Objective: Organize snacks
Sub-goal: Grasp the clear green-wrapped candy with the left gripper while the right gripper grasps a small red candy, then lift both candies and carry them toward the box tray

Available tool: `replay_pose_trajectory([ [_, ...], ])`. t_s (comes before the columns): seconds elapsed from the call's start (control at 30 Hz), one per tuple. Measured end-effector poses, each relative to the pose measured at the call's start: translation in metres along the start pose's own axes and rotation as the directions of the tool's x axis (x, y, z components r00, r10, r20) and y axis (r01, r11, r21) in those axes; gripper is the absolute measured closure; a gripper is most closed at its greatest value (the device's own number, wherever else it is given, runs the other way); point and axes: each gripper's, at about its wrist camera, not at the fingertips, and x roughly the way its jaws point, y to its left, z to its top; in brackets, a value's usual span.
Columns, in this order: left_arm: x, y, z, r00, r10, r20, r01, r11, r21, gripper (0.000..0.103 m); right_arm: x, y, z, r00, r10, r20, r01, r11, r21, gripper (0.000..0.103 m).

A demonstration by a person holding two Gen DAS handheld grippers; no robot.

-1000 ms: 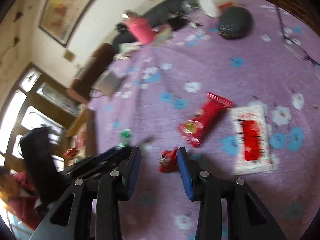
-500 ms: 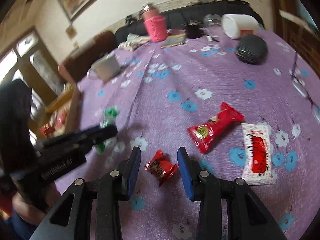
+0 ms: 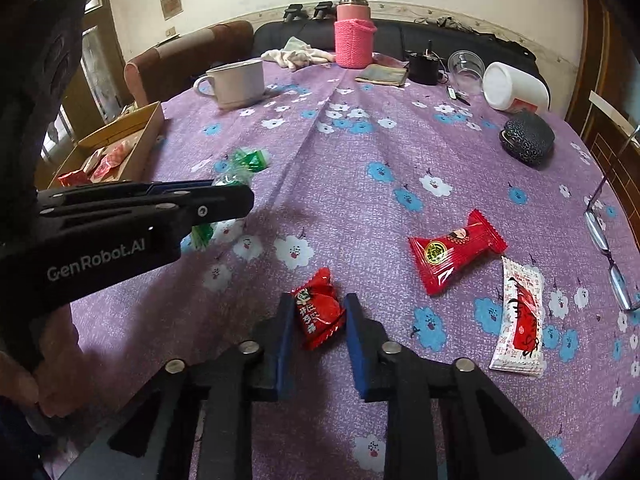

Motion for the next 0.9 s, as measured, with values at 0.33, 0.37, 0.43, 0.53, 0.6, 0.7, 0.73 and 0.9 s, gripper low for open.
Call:
replay_pose_trajectory([
  [0.33, -0.002, 0.0, 0.0, 1.0, 0.001, 0.007, -0.001, 1.0, 0.003, 0.084, -0.002, -0.002, 0.001, 1.0, 0.013, 0.006, -0.013, 1.0, 0.022, 0.082],
  [0.37, -0.002, 0.0, 0.0, 1.0, 0.001, 0.008, -0.001, 1.0, 0.005, 0.084, -0.002, -0.002, 0.001, 1.0, 0.015, 0.007, -0.015, 1.0, 0.027, 0.082],
  [0.43, -0.002, 0.0, 0.001, 1.0, 0.001, 0.01, -0.001, 1.0, 0.007, 0.084, -0.002, -0.004, 0.002, 1.0, 0.017, 0.007, -0.017, 0.999, 0.04, 0.082],
  [0.53, -0.002, -0.001, 0.001, 1.0, 0.002, 0.011, -0.002, 1.0, 0.007, 0.084, -0.003, -0.009, 0.002, 1.0, 0.019, 0.009, -0.02, 0.998, 0.062, 0.082],
  [0.6, -0.002, -0.001, 0.0, 1.0, 0.002, 0.01, -0.002, 1.0, 0.008, 0.084, -0.004, -0.011, 0.003, 1.0, 0.022, 0.013, -0.023, 0.997, 0.074, 0.082],
  [0.7, -0.002, -0.001, 0.001, 1.0, 0.001, 0.01, -0.001, 1.0, 0.01, 0.084, -0.006, -0.014, 0.004, 1.0, 0.023, 0.021, -0.025, 0.995, 0.095, 0.082],
  [0.73, -0.002, -0.002, 0.001, 1.0, 0.002, 0.011, -0.002, 1.0, 0.01, 0.084, -0.007, -0.015, 0.004, 0.999, 0.028, 0.023, -0.03, 0.994, 0.105, 0.082],
  [0.9, -0.004, -0.003, 0.001, 1.0, 0.001, 0.019, -0.002, 1.0, 0.016, 0.084, -0.011, -0.023, 0.005, 0.998, 0.046, 0.039, -0.052, 0.987, 0.154, 0.082],
])
